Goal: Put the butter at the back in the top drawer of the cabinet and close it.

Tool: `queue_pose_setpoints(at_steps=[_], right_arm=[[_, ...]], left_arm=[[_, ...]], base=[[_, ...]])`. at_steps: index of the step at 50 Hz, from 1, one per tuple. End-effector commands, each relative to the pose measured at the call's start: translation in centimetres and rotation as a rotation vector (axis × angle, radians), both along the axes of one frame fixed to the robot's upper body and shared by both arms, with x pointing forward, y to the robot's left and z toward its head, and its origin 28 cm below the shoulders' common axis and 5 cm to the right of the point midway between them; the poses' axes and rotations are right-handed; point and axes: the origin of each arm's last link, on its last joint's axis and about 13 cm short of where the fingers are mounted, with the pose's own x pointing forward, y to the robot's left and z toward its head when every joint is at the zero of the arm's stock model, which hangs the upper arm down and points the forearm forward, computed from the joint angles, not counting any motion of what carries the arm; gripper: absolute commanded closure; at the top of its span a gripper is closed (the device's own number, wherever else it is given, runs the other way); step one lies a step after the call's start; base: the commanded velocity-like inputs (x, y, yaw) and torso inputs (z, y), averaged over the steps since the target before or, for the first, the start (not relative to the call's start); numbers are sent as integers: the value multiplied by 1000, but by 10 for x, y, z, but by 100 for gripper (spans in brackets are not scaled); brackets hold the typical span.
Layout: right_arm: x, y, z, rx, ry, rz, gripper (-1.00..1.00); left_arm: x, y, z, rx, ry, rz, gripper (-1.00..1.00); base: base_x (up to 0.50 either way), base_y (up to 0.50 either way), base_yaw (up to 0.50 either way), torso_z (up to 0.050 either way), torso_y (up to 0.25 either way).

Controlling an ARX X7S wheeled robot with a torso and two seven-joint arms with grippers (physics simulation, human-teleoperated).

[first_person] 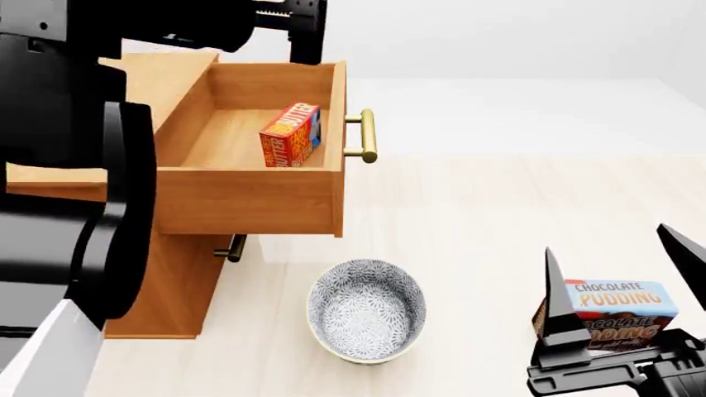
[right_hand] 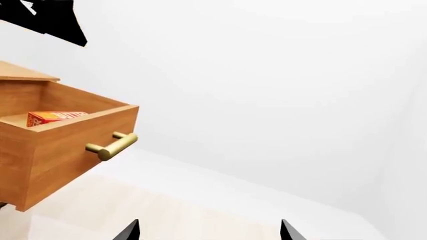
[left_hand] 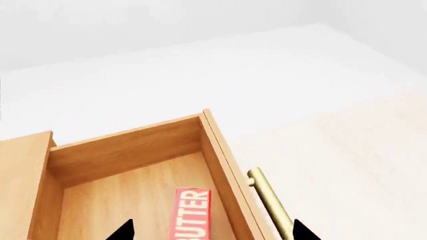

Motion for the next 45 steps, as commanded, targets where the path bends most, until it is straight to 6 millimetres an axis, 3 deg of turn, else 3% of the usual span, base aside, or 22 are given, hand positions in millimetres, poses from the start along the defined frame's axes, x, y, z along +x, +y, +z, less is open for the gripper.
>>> queue_pose_setpoints(at_steps=[1,12,27,45], right_arm=[[-6,0,-8,-4,4,-18,-100],[-8,0,-11,-14,3,-26,-100],[-11,1,-14,-14,10,-23,-100],[-14,1,-17,-8,15,-34,-100]], left_arm=[[-26,-34,6,47,-40,-33,-100],[-36,-71,-11,92,-24,-67,-100],[-52,-124,-55,179,-20,-97,-100],[-45,-146,-98,252,-6,-2,-100]], base=[[0,0,0,0,0],[0,0,0,0,0],[0,0,0,0,0],[0,0,0,0,0]])
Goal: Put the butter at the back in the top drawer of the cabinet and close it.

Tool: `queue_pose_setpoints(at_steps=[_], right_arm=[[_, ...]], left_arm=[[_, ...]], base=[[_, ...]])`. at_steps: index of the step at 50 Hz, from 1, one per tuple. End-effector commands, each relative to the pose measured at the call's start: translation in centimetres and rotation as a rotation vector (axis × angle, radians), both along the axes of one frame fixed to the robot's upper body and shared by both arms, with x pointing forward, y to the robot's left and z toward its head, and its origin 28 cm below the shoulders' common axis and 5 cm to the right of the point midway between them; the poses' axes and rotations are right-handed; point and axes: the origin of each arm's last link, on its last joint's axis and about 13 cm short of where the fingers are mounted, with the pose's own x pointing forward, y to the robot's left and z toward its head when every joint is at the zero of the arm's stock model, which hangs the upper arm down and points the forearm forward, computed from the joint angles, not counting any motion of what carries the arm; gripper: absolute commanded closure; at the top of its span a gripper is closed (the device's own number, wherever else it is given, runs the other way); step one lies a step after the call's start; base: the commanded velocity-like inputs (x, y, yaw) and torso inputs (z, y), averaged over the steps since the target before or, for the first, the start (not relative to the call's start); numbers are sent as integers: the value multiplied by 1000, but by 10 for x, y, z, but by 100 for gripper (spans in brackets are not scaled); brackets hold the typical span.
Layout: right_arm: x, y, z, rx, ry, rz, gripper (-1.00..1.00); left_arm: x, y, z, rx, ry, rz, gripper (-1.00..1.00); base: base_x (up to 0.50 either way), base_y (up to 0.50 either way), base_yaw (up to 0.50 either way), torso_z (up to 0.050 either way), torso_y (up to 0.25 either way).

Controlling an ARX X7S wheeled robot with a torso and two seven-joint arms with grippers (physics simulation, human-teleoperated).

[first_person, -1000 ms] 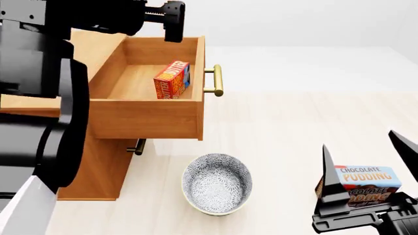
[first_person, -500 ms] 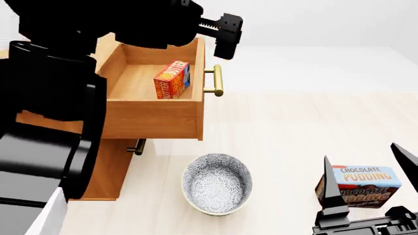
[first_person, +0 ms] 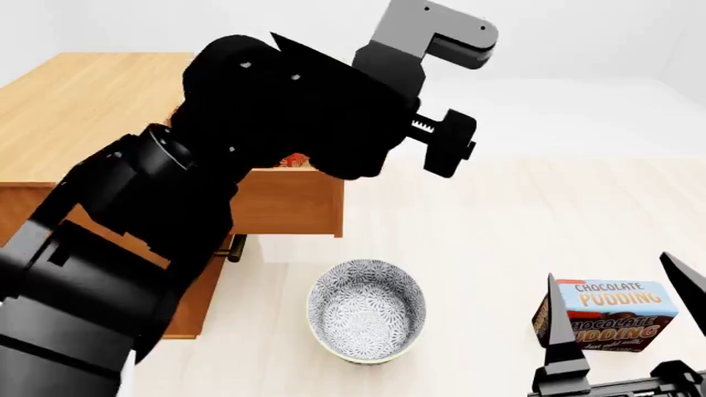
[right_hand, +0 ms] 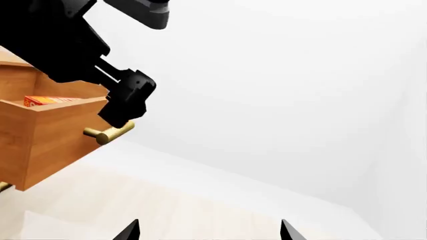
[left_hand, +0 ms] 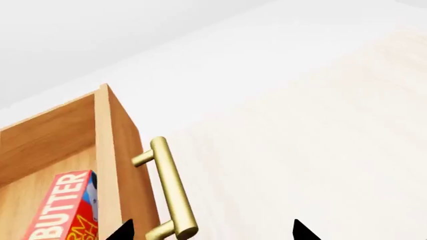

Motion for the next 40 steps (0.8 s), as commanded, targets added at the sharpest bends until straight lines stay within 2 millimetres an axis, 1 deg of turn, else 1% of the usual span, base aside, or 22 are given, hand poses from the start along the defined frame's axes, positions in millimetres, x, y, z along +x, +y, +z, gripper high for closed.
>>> queue_pose_setpoints(at_steps=[1,15,20,33,40], right_arm=[[-2,0,-2,3,3,-6,-100],[-3,0,-3,5,5,-12,-100],[-4,0,-3,5,6,-9,-100],[-3,0,-3,5,6,-9,-100],[-4,1,-4,6,4,-10,-100]], left_arm=[[3,-12,-28,51,31,61,-100],[13,-14,-48,109,69,108,-100],[13,-13,-56,147,69,135,-100],[15,-7,-75,282,44,238,-100],[16,-2,-85,327,76,261,-100]], base=[[0,0,0,0,0],[0,0,0,0,0],[0,0,0,0,0],[0,0,0,0,0],[0,0,0,0,0]])
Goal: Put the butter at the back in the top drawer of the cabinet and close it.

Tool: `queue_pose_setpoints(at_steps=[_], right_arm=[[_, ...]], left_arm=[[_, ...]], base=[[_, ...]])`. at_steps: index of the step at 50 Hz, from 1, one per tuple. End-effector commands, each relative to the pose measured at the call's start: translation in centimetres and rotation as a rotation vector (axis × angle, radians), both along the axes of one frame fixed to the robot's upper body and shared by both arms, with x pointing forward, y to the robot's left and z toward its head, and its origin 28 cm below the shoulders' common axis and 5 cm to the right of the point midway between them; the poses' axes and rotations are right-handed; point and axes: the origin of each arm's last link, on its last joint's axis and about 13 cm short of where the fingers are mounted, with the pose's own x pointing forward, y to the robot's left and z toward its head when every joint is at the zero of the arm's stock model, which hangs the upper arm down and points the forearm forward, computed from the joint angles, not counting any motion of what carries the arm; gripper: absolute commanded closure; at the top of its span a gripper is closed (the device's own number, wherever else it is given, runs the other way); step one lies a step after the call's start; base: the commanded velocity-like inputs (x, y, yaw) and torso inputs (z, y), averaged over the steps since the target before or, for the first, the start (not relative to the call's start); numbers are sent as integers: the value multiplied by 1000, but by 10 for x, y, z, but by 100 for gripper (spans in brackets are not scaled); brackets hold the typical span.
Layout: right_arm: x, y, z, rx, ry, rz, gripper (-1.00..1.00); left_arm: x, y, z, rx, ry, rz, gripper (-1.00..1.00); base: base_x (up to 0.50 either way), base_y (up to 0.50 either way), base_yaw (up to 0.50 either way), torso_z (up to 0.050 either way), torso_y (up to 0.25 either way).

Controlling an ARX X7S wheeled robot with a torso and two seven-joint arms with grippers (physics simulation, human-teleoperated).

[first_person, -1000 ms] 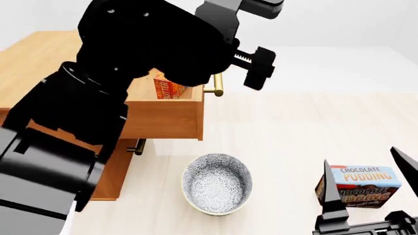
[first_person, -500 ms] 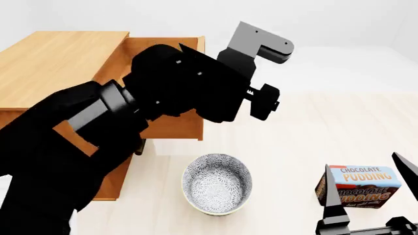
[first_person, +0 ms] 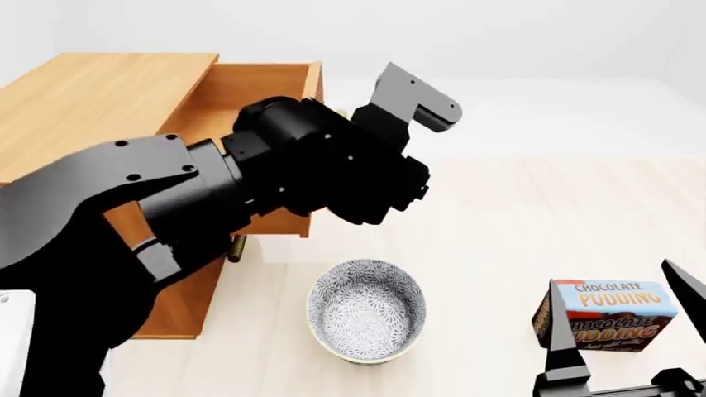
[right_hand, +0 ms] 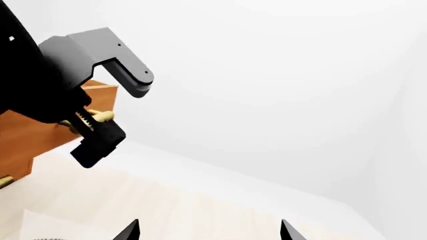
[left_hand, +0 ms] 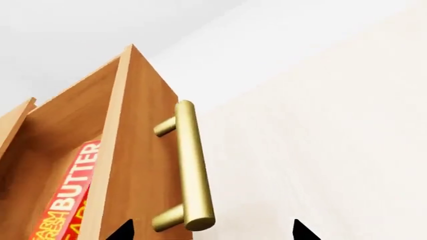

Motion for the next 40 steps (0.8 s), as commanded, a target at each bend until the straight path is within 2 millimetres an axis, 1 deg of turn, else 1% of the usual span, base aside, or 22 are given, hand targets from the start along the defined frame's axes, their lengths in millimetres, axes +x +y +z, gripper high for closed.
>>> queue_pose_setpoints(at_steps=[1,9,26,40], right_arm=[[-1,0,0,1,-3,-1,-100],[-2,0,-1,1,-4,-3,-100],[0,0,0,2,-5,5,-100],[4,0,4,-6,-8,24,-100]], left_arm=[[-1,5,-30,54,107,57,-100],[2,11,-40,73,165,72,-100],[14,28,-46,151,187,193,-100],[27,45,-42,200,168,299,-100]], base=[[0,0,0,0,0],[1,0,0,0,0],[1,0,0,0,0],[0,0,0,0,0]])
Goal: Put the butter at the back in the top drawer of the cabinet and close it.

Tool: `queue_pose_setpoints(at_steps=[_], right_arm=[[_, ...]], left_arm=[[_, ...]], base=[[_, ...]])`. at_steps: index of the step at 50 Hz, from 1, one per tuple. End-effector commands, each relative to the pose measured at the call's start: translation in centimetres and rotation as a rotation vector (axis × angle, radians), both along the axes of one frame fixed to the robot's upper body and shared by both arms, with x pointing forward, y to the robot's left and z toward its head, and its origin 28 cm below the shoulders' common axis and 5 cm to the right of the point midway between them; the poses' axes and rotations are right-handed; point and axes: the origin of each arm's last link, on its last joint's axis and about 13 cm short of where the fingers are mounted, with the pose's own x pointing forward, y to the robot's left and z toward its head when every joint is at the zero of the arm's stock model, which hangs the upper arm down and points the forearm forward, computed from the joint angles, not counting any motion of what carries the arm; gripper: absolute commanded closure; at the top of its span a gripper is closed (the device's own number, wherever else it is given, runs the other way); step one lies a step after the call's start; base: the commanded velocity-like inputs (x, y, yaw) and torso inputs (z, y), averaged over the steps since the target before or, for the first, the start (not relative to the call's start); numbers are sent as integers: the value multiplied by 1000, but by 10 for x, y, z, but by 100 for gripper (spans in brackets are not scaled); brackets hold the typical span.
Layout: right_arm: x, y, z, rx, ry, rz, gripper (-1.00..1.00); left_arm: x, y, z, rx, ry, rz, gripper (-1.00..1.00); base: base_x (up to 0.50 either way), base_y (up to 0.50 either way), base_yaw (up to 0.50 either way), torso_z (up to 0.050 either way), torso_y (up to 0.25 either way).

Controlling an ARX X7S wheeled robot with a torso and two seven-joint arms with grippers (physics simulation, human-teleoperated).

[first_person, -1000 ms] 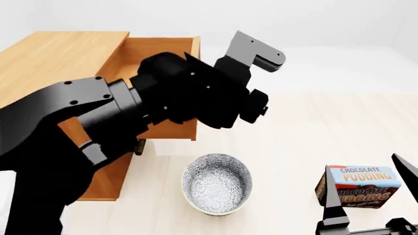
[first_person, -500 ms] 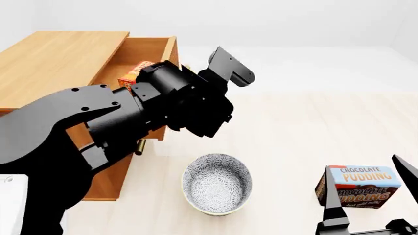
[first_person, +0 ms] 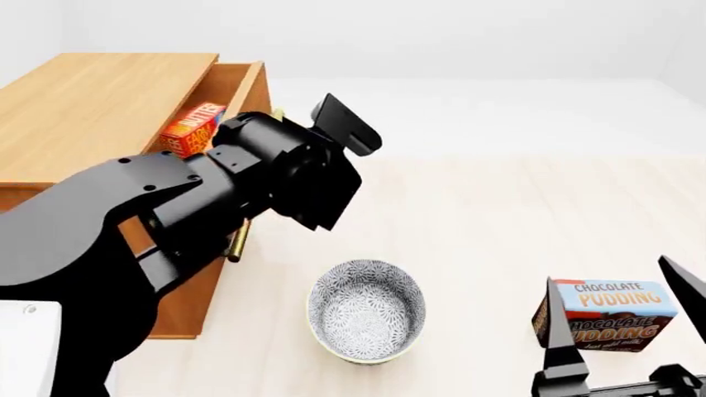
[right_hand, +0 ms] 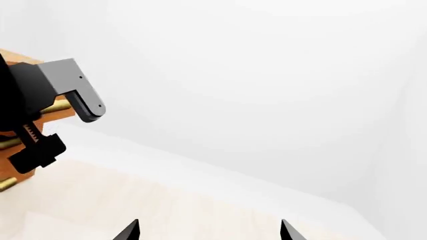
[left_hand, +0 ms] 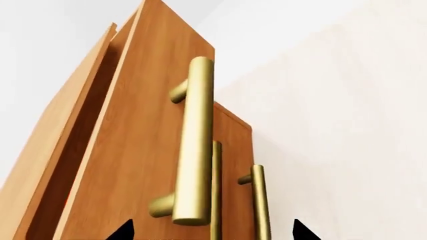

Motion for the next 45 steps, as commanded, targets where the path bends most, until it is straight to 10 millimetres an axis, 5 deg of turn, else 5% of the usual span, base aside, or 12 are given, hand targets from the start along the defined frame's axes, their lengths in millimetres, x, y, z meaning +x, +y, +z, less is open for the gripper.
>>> queue_pose_setpoints(at_steps=[1,45], right_arm=[[2,0,3,-5,-4,13,-100],[7,-1,8,-15,-7,40,-100]], left_arm=[[2,4,-9,-92,96,45,-100],[31,59,0,26,5,302,-100]], base=[[0,0,0,0,0],[0,0,0,0,0]])
